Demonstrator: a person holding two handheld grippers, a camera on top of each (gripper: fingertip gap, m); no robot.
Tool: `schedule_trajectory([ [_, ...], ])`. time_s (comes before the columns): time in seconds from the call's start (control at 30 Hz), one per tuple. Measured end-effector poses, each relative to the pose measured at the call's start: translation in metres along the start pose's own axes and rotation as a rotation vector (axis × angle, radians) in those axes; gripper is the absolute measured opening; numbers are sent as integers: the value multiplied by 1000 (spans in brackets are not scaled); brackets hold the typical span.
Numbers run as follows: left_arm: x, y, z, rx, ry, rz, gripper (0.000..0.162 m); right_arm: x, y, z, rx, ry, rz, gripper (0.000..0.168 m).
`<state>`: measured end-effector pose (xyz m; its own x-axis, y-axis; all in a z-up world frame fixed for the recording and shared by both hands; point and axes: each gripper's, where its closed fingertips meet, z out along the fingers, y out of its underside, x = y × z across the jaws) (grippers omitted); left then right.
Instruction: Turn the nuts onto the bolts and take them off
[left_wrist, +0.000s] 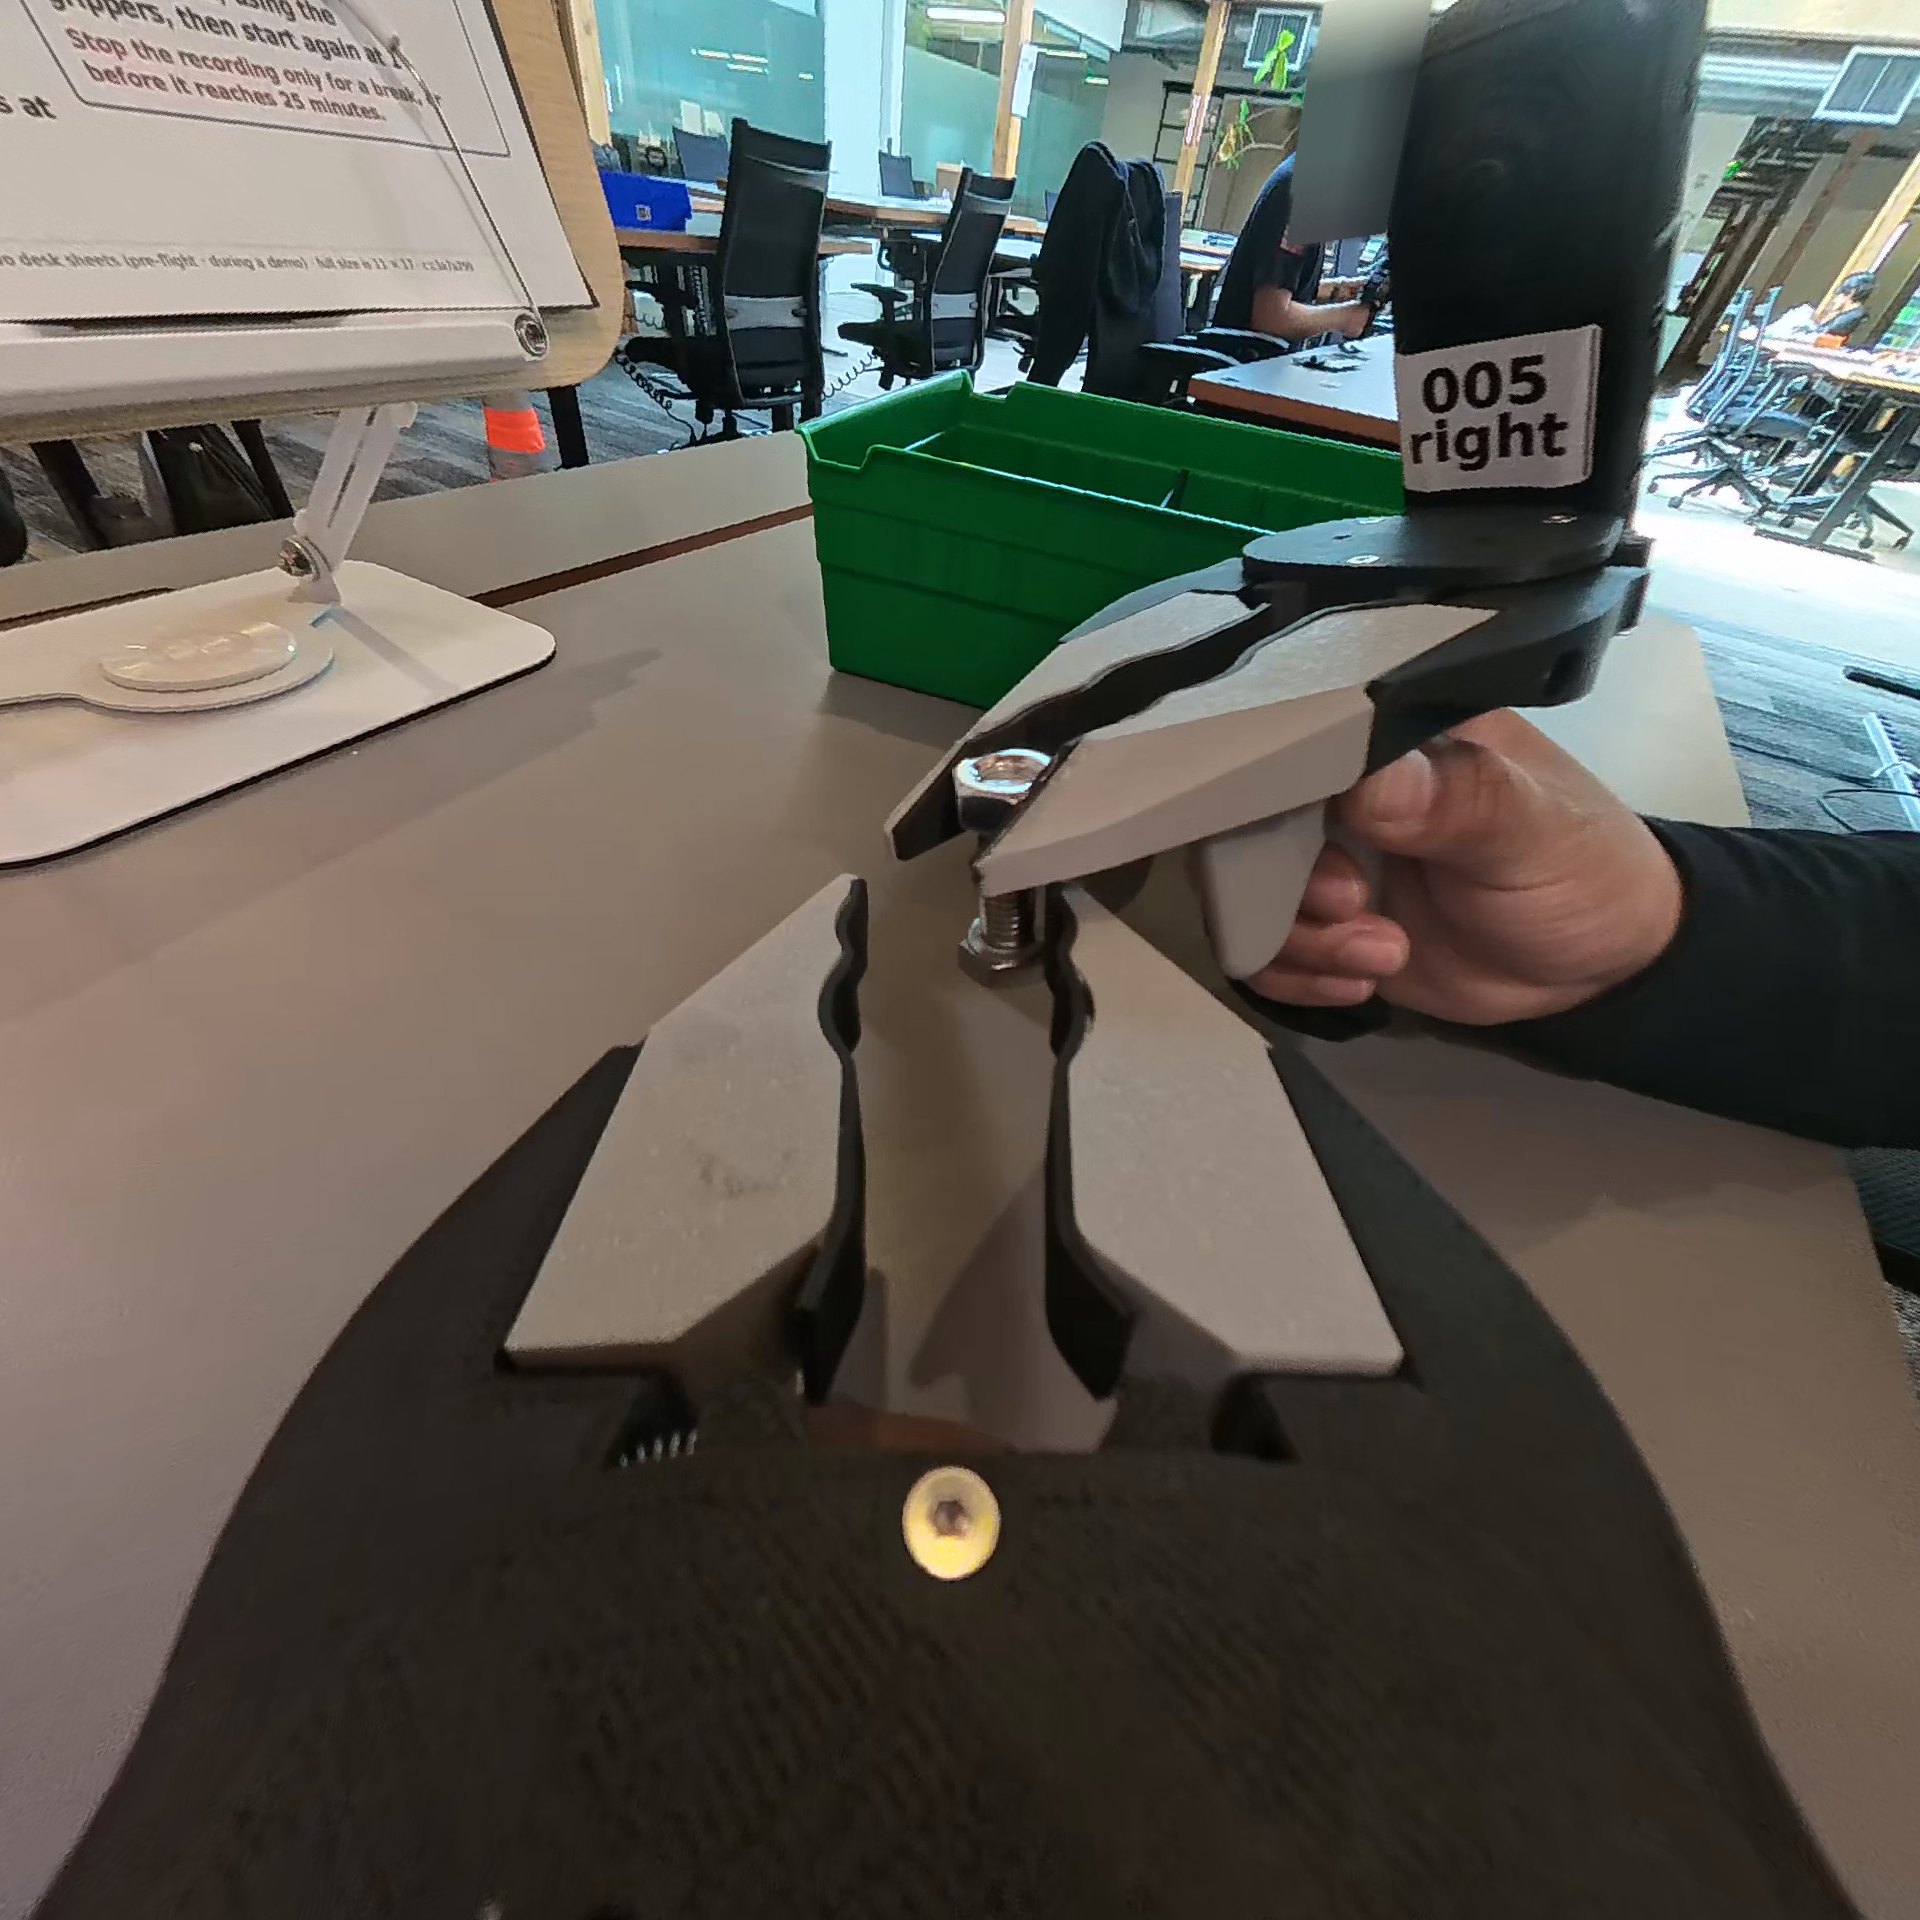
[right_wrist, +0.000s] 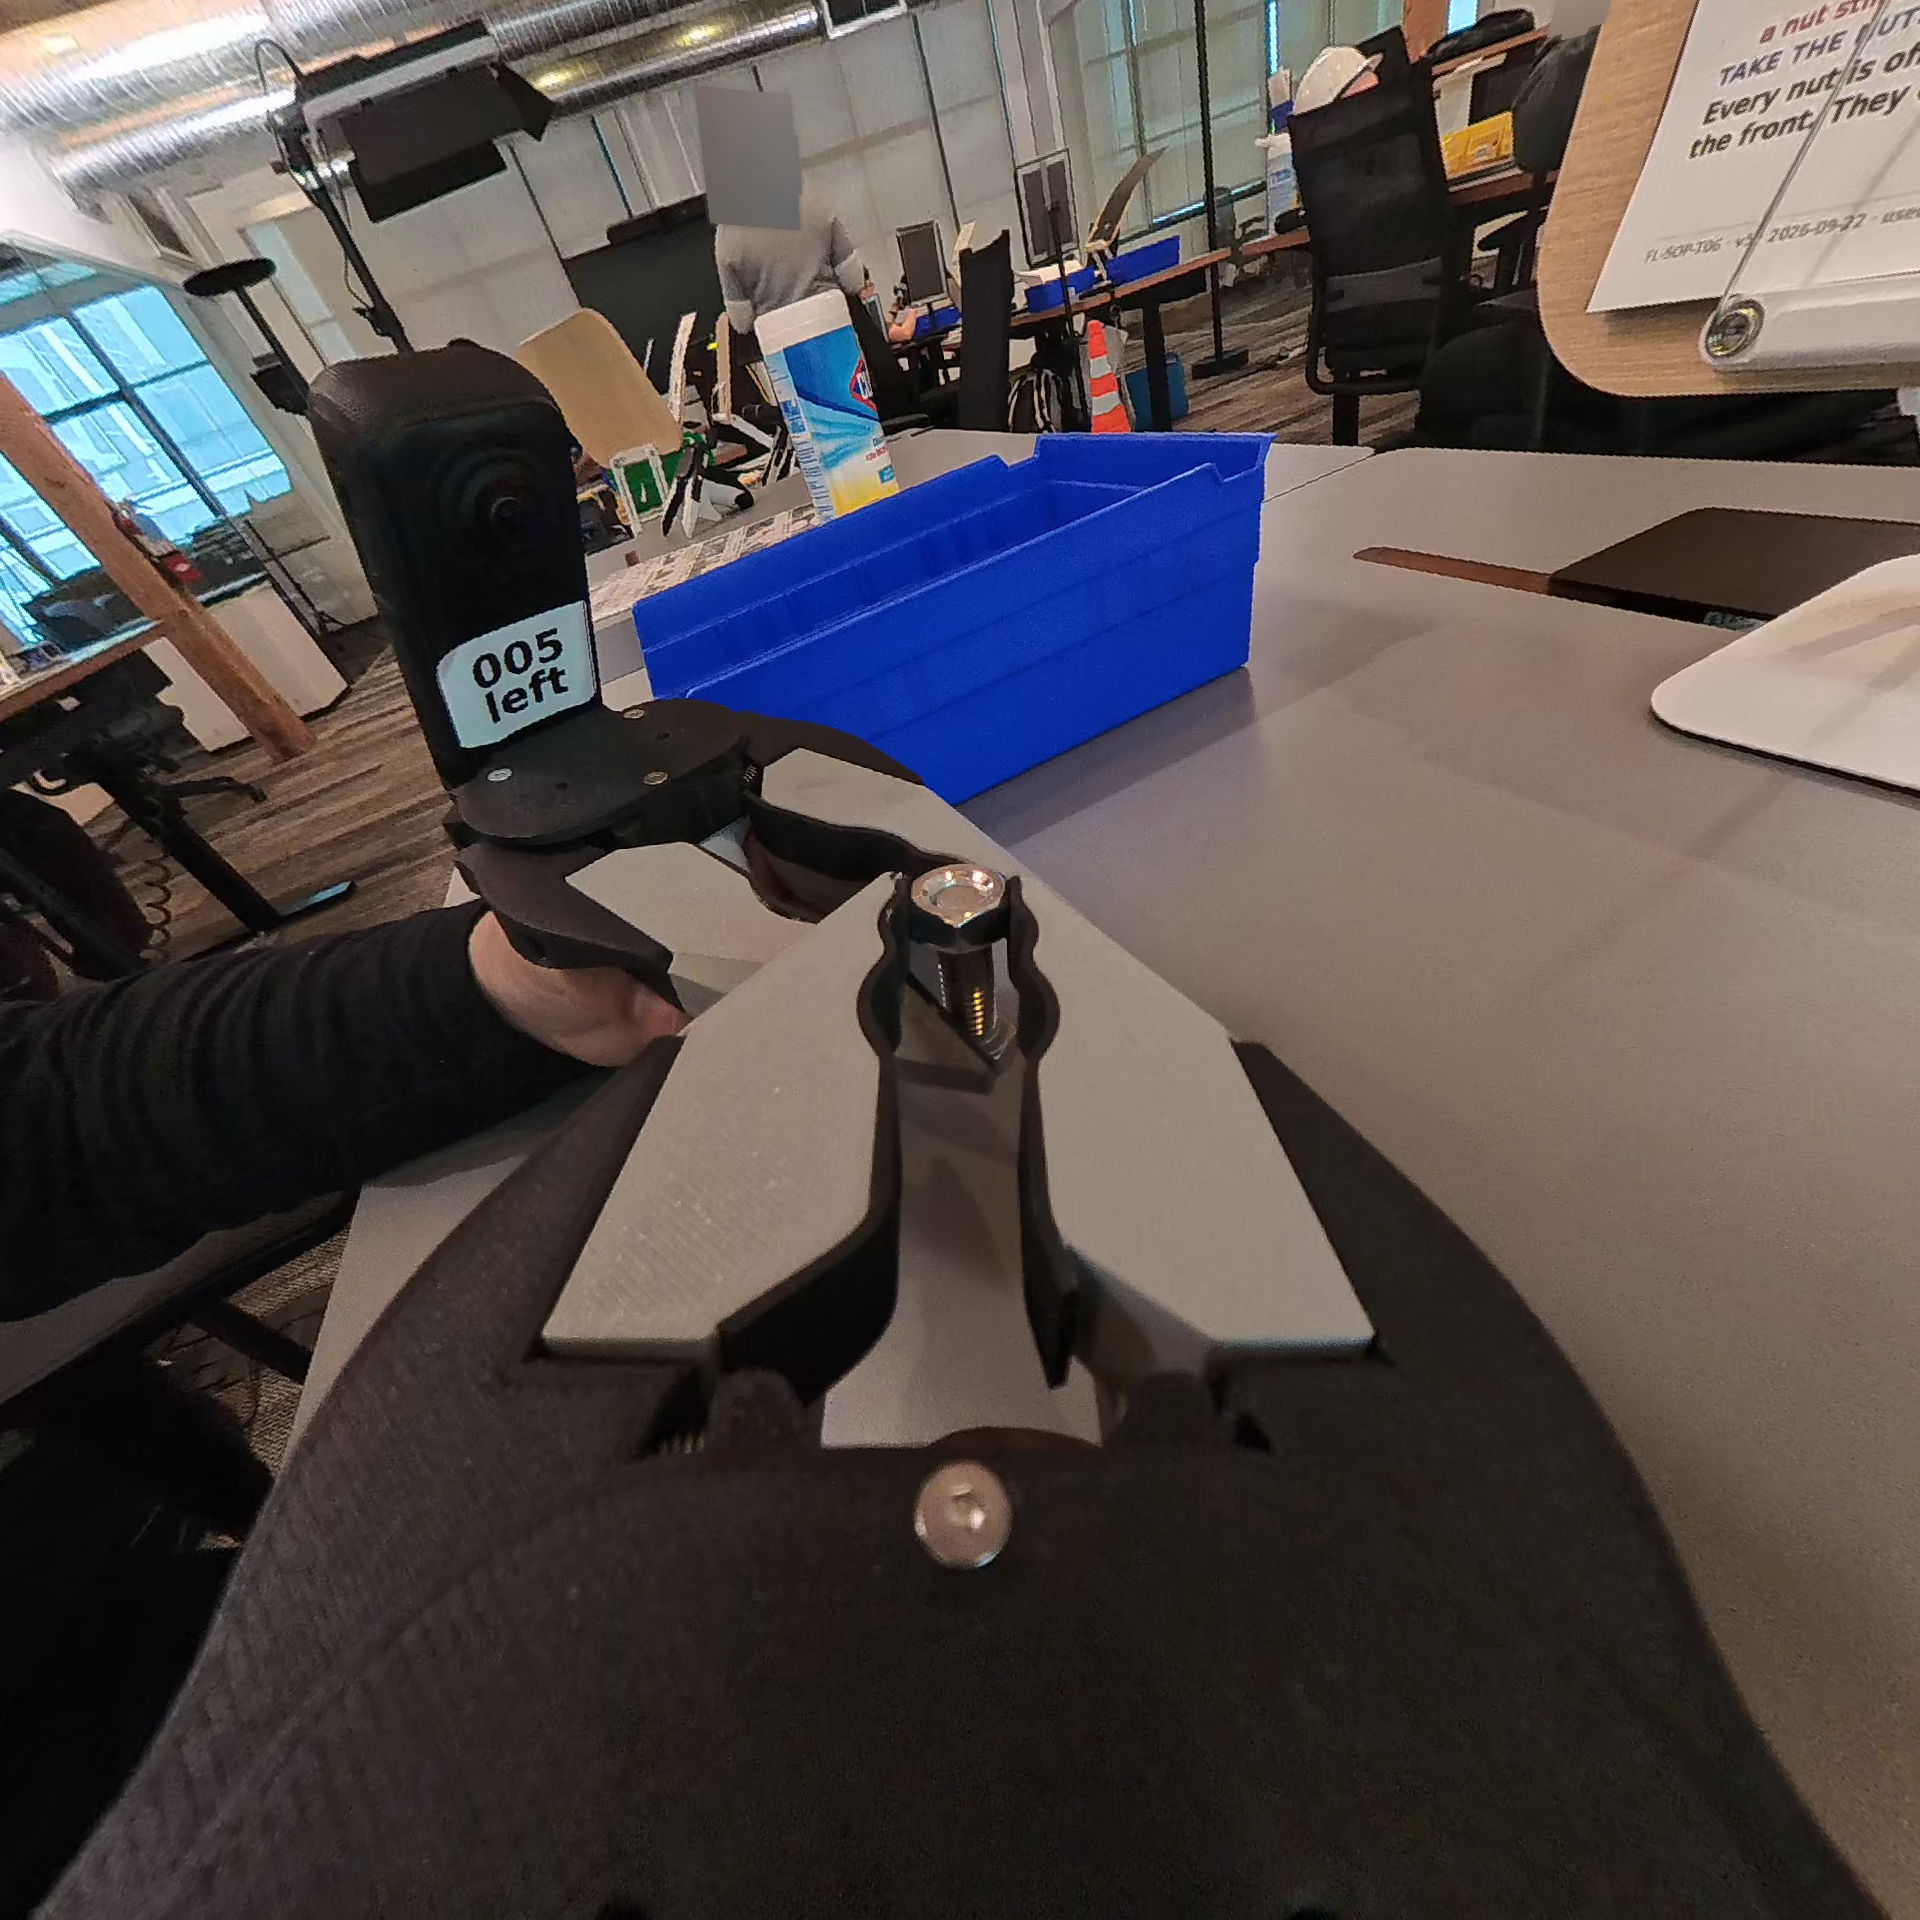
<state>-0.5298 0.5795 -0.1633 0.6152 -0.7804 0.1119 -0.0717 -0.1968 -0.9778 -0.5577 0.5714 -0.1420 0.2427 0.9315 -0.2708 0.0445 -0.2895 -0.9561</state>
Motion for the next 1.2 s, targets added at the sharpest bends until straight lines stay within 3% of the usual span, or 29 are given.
schedule_trajectory([
  [1.2,-2,-1,-4,4,2,39,32,0,-1,1,-2,-14,13,15],
])
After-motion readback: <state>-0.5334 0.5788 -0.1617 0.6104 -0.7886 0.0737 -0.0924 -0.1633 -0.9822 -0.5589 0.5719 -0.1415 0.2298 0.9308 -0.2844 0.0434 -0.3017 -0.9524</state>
